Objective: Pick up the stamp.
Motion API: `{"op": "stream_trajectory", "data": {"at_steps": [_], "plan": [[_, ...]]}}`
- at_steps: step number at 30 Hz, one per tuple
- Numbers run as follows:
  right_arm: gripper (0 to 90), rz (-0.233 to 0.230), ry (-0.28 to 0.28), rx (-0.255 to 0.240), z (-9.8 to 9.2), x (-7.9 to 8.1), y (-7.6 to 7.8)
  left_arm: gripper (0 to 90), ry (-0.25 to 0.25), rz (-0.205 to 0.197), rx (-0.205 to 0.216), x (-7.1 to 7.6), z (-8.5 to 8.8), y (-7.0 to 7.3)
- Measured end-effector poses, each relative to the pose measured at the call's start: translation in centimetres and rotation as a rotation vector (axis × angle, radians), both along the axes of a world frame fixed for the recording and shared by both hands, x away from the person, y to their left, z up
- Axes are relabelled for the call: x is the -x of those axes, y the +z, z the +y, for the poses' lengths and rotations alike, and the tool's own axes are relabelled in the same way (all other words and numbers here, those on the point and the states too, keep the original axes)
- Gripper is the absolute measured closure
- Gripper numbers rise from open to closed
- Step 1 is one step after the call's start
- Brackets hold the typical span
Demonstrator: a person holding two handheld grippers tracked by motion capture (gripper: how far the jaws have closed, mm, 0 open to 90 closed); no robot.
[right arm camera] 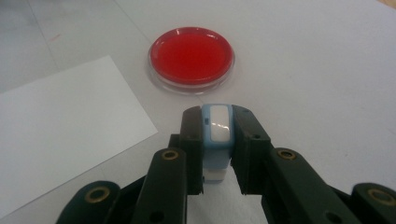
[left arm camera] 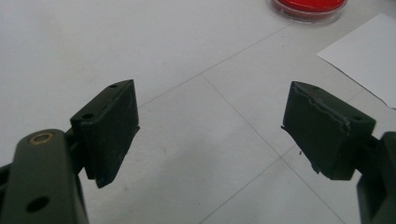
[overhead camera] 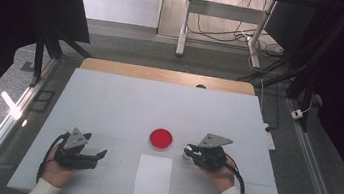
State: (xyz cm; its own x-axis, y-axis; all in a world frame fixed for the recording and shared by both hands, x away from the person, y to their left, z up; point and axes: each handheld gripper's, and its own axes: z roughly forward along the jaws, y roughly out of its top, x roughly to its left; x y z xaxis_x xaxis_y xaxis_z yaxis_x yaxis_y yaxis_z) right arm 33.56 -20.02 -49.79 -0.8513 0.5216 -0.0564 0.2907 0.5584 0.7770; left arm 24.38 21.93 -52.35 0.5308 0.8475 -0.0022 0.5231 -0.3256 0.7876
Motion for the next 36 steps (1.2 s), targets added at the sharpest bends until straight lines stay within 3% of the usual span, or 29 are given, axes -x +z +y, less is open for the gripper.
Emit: {"op": "stream_trajectory", "data": {"at_steps": [13, 22, 36], "plan": [[75.5, -0.021, -0.045, -0.082, -1.1, -0.1, 0.8, 18.6, -0.001, 0.002, -0.006, 0.0, 0.0, -0.1], [75.5, -0.061, -0.072, -0.149, -1.5, 0.5, 1.8, 18.7, -0.003, 0.001, -0.006, 0.0, -0.1, -0.1], [75.5, -0.084, -0.069, -0.254, -1.8, 0.9, 3.4, 18.7, -0.017, -0.004, -0.008, -0.2, -0.4, -0.2]]}}
